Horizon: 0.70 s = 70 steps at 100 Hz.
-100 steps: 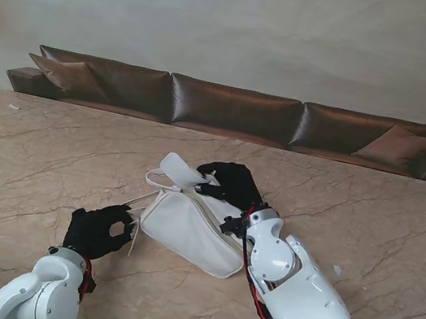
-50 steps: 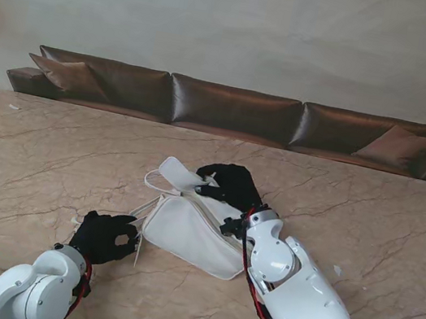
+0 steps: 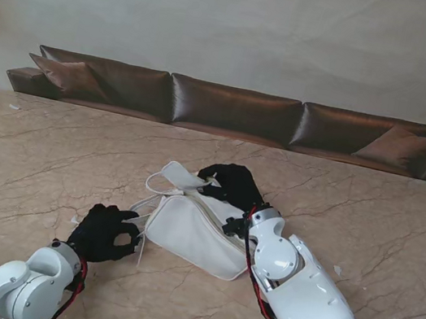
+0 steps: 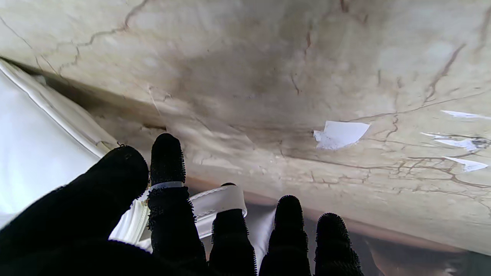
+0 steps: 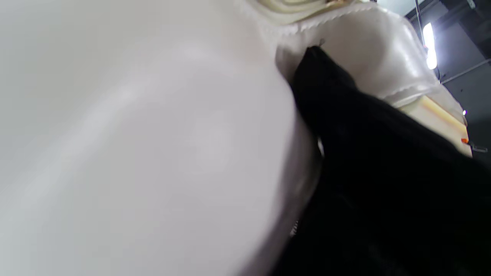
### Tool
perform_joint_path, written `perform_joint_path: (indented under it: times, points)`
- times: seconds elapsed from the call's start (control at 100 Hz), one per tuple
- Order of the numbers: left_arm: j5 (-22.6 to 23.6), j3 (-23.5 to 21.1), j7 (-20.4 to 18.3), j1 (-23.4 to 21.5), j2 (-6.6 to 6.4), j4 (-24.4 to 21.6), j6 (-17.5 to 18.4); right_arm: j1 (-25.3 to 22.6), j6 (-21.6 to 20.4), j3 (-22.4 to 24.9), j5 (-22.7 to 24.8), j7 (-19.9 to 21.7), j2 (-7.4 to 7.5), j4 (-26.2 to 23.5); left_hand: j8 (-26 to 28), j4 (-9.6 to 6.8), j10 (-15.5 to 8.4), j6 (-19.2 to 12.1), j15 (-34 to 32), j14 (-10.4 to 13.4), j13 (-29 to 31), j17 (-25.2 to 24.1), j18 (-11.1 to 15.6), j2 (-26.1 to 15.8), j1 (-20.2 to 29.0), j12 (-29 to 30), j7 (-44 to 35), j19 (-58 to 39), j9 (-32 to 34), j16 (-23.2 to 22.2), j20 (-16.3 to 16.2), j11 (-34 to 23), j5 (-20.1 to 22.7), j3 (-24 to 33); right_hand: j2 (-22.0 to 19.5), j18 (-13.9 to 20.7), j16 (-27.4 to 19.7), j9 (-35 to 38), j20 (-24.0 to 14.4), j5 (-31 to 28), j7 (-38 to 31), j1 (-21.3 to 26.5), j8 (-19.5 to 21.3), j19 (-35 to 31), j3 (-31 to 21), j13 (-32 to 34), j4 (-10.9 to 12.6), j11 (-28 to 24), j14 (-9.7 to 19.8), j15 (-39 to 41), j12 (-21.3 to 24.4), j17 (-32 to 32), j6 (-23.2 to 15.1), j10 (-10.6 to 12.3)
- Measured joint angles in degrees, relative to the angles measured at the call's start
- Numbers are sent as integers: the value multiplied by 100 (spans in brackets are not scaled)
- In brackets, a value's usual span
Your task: Pack the cosmetics bag
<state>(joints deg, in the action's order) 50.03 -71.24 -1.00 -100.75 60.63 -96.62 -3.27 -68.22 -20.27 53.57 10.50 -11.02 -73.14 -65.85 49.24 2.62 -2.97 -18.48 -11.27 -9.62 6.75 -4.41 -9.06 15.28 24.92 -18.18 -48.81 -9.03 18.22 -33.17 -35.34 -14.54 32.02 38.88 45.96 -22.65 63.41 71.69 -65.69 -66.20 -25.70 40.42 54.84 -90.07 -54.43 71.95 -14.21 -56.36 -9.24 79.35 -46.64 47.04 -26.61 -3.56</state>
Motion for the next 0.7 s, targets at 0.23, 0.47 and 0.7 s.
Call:
perform_joint_path:
  times: [0.23,0.47,0.7]
  points:
    - [-208,-206,229,-108,100,145,646,64,106,54,318,603,277,-265,-862,-1,287,247,191,-216,101,-4,-95,311,-91,253,407,-5,15,538,-85,33,-117,242,-207,-1,0,0,-1,3,-206,0,166,0,-7,0,61,0,-1,0,-2,-49,-181,-11]
    - [-495,-330,438,-147,139,132,1110,203,208,-15,619,831,433,-338,-1404,-1,580,613,183,-245,101,-5,-171,314,-530,315,811,-5,170,618,-84,35,-90,372,-264,-1,-23,0,-2,12,-677,-3,179,0,-89,0,272,0,-1,-5,-61,-49,-321,-24]
    - [-514,-355,662,-125,150,86,1344,353,254,-121,845,1048,554,-385,-1649,-1,530,887,85,-174,170,-6,-171,314,-599,167,1094,-3,174,546,-34,-21,-303,371,-266,3,-23,0,-3,12,-1355,-12,187,0,-533,0,274,-4,-13,-5,-192,-45,-336,-210]
